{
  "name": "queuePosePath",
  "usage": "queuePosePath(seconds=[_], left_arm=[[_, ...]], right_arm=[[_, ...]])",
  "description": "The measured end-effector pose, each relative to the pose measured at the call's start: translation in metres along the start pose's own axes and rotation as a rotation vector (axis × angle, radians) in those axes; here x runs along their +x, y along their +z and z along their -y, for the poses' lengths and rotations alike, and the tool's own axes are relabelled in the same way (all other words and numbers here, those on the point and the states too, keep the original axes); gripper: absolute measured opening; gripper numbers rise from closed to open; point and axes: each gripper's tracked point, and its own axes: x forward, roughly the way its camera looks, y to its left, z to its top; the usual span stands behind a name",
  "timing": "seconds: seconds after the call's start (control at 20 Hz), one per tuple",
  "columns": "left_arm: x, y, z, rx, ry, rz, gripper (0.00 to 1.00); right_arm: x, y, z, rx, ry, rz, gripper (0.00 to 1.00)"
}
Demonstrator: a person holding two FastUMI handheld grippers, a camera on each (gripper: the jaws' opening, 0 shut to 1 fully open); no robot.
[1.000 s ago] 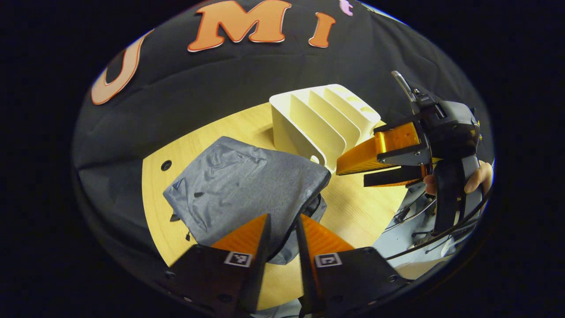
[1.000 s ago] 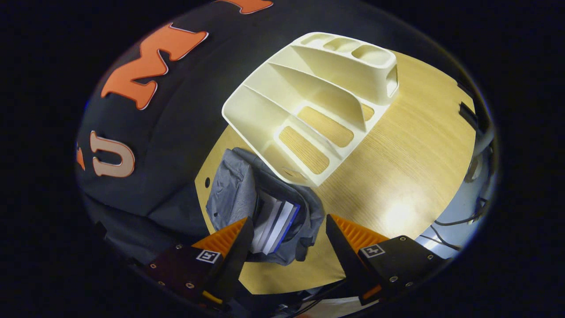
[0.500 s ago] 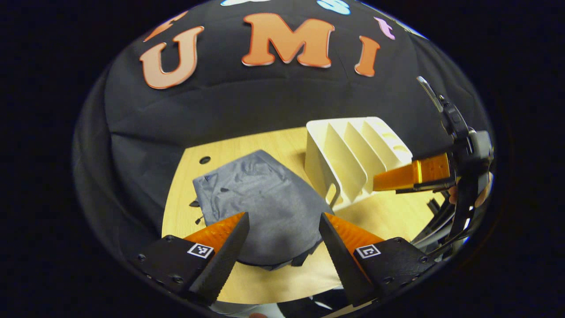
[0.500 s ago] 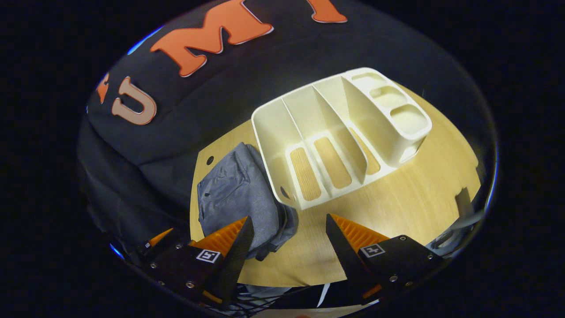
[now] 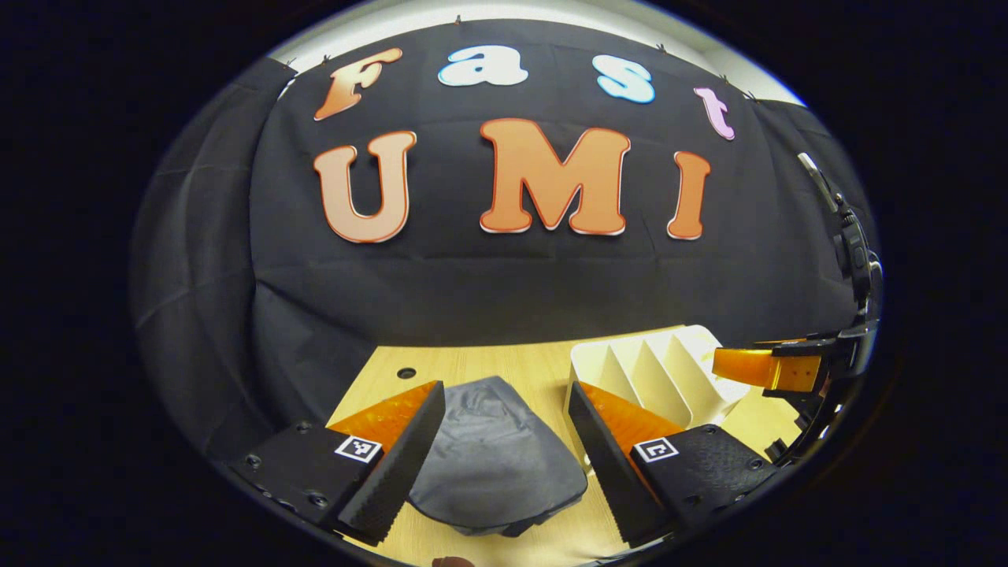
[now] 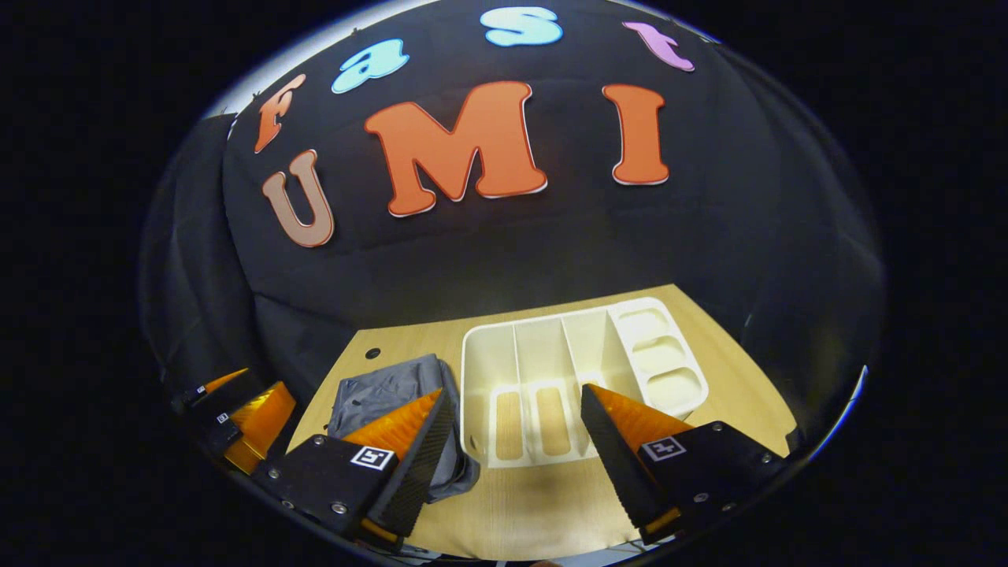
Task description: Open the schoolbag, grab two books from the bookshelf and put them into the schoolbag.
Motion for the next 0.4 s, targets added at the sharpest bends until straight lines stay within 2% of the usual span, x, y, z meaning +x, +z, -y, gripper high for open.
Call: queuePosePath(seconds=[0.4], left_arm=[[-0.004, 0.015, 0.007, -0.007, 0.023, 0.08, 1.0]], right_arm=[[-0.018, 0.034, 0.013, -0.108, -0.046, 0.213, 0.98]])
